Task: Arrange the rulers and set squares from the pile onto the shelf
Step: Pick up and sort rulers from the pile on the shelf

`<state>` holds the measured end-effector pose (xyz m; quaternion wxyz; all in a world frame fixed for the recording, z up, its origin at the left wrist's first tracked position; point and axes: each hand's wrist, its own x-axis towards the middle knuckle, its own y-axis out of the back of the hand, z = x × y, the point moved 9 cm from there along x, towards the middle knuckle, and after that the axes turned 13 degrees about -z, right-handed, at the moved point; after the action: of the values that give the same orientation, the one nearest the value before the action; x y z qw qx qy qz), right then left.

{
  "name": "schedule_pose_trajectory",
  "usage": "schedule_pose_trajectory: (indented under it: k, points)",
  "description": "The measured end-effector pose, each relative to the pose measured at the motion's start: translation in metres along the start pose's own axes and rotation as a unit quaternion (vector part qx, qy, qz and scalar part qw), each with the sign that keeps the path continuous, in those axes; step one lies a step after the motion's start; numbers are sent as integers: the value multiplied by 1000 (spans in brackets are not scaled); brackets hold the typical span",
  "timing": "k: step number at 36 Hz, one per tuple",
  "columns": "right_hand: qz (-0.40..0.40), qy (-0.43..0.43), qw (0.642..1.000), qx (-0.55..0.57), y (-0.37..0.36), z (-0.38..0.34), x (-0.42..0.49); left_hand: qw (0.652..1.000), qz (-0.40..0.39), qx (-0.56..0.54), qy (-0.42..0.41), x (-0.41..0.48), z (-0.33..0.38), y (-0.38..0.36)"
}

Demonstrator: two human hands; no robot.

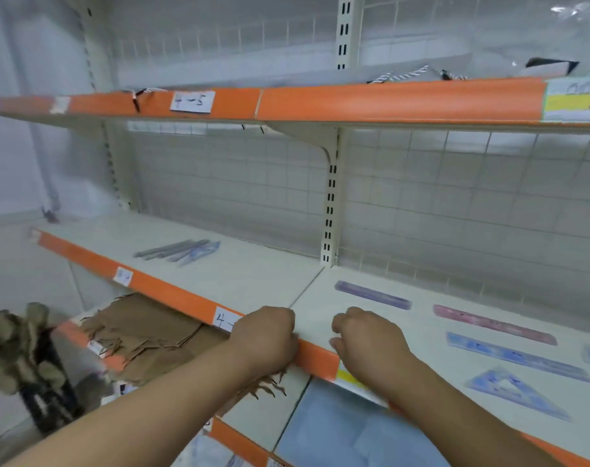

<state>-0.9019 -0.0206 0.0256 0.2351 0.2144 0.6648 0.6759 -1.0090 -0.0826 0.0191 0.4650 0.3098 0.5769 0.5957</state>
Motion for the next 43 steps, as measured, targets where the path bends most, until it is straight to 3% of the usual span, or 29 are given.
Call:
schedule_pose_trajectory:
  k: [11, 20, 30, 43]
  points:
    - [14, 49, 998, 36, 15, -178, 80, 999, 25, -14, 40, -36, -193, 41]
    - [-1, 53, 998, 29, 18, -259, 133, 997, 38, -36, 60, -40, -298, 54]
    - [-16, 43, 999, 23, 16, -284, 218, 992, 52, -80, 78, 1, -380, 59]
    - [-54, -30, 997, 37, 2, -239, 366, 996, 37, -36, 76, 112, -437, 94]
